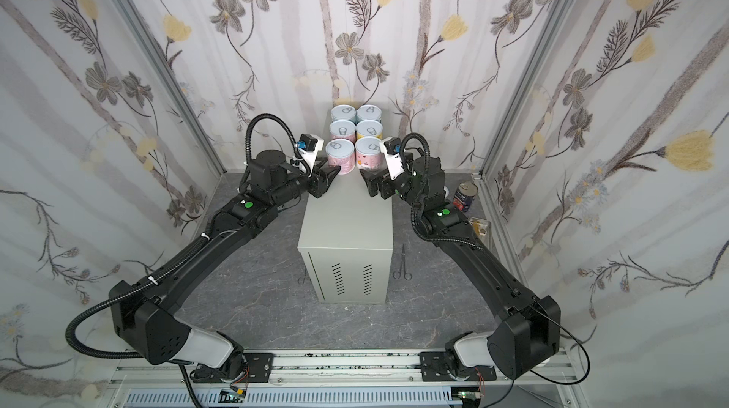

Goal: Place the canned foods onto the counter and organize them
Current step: 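Lower the pink can before the cluster with the left gripper while the right approaches, then open the left gripper to release the pink can while the right gripper hovers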

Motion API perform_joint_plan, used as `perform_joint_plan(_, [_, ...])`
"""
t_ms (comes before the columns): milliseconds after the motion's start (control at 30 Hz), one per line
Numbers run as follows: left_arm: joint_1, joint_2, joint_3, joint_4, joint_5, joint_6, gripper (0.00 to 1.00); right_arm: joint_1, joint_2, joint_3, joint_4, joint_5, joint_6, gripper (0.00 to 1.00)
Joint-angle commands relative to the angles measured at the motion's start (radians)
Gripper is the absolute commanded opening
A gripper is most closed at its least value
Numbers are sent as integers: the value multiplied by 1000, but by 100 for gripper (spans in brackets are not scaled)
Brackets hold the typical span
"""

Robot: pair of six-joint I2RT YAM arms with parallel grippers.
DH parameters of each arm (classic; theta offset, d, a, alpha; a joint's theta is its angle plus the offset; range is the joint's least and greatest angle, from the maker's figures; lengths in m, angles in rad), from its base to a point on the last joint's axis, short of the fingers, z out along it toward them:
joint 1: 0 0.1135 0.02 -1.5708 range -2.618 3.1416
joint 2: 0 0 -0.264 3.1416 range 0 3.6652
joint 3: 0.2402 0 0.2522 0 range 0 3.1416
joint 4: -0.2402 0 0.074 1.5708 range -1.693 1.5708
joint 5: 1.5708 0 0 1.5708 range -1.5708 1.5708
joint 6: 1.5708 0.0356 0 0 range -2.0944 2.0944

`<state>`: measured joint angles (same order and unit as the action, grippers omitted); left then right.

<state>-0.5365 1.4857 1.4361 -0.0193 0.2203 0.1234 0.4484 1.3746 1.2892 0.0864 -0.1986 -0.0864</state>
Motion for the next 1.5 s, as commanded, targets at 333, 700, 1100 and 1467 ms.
perform_joint_plan(333, [5, 24, 32, 18, 0, -8, 50, 0, -5, -28, 80, 31, -9, 97])
perform_joint_plan(700, [5, 19, 34, 9, 7, -13, 51, 0, 7, -23, 87, 19, -11, 92])
perform_joint_plan(1100, [5, 1, 14, 10, 19, -22, 52, 1, 24, -16, 97, 10, -1, 87])
perform_joint_plan(1467, [5, 2, 20, 10, 25, -25, 53, 1, 31, -12, 102, 6, -3, 83])
